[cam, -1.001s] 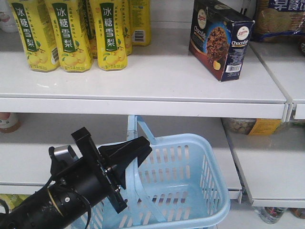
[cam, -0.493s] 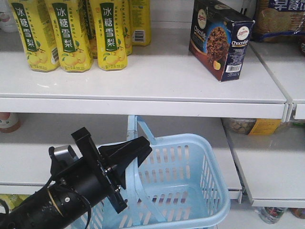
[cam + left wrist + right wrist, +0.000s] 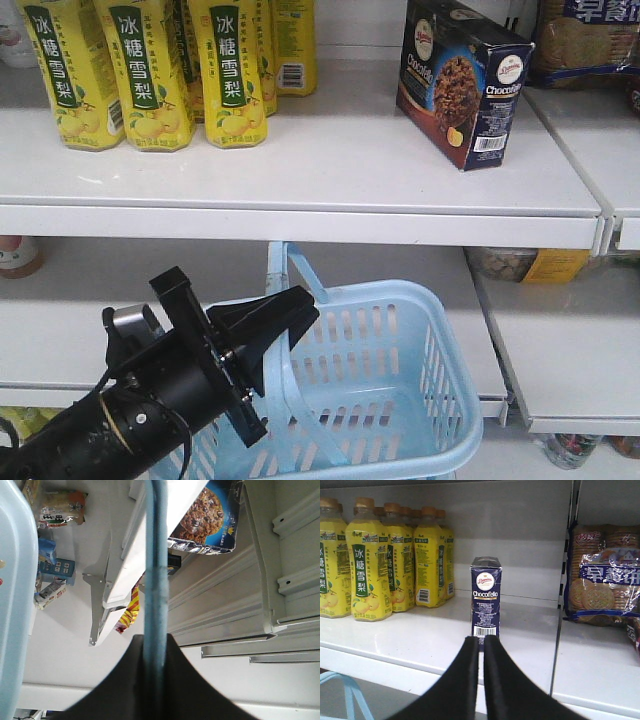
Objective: Left arm holds basket, right arm returns cookies
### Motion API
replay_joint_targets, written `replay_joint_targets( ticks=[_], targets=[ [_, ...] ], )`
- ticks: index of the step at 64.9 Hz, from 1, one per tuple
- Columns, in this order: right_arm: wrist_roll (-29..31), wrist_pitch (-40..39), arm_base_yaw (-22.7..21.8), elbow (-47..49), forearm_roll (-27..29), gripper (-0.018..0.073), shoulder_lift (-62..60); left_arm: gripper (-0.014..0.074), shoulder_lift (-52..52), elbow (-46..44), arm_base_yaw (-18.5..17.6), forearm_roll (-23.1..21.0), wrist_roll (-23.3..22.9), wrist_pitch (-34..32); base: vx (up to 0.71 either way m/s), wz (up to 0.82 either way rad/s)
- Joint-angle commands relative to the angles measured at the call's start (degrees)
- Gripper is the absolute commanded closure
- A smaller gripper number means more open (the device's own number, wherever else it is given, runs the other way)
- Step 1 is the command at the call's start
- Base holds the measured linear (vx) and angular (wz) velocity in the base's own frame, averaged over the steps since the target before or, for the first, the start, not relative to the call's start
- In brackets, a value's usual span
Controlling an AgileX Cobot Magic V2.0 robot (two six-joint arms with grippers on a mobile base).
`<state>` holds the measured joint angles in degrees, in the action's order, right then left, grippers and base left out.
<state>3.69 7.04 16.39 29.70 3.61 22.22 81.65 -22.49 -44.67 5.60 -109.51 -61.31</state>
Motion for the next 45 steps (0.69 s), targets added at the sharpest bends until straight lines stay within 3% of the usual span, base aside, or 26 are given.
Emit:
replay_joint_targets(
  ticks=[1, 23, 45],
  targets=[
    [0.33, -3.90, -0.34, 1.58, -0.20, 0.0570, 0.34, 0.0599, -1.99, -1.66, -0.36, -1.08, 0.42, -17.10, 0.00, 0.00],
    [0.33, -3.92, -0.34, 1.58, -0.20, 0.0570, 0.34, 0.0599, -2.68, -1.66, -0.36, 1.03, 0.42, -16.43, 0.00, 0.00],
    [0.33, -3.88, -0.34, 1.58, -0.20, 0.0570, 0.34, 0.0599, -10.82, 1.38, -0.36, 5.44, 0.24, -4.40, 0.00, 0.00]
  ],
)
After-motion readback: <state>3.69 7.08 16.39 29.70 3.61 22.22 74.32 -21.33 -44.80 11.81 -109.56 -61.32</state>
